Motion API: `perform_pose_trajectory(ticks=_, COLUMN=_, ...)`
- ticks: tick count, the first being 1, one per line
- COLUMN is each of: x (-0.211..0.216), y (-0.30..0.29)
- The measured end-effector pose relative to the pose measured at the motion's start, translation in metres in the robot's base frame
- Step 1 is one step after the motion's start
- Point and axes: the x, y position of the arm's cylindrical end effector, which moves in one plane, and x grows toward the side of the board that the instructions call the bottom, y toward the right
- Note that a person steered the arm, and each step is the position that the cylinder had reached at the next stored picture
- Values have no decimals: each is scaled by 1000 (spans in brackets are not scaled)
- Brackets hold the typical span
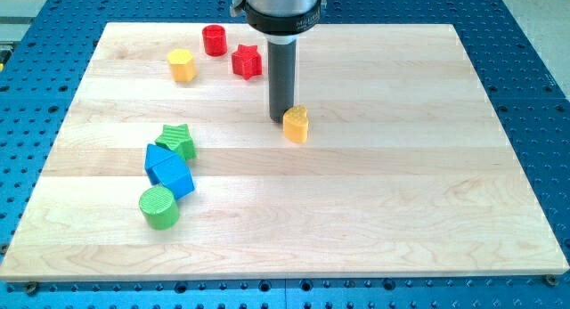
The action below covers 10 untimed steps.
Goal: Place the yellow hexagon below the red star
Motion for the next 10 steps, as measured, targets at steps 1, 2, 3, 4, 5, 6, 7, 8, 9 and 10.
perform_pose_trajectory(ticks=1, x=-10, y=-83)
perform_pose_trajectory(ticks=2, x=-46, y=-180)
perform_pose_trajectory(ticks=3, x=-85, y=-216)
perform_pose_trajectory(ticks=4, x=-108, y=-175)
perform_pose_trajectory(ticks=5, x=-74, y=-142)
perform_pose_trajectory(ticks=6, x=-27, y=-68)
perform_pose_trajectory(ticks=7, x=-29, y=-126)
perform_pose_trajectory(ticks=8, x=-84, y=-166)
perform_pose_trajectory(ticks=9, x=-103, y=-127)
perform_pose_trajectory(ticks=10, x=-40, y=-54)
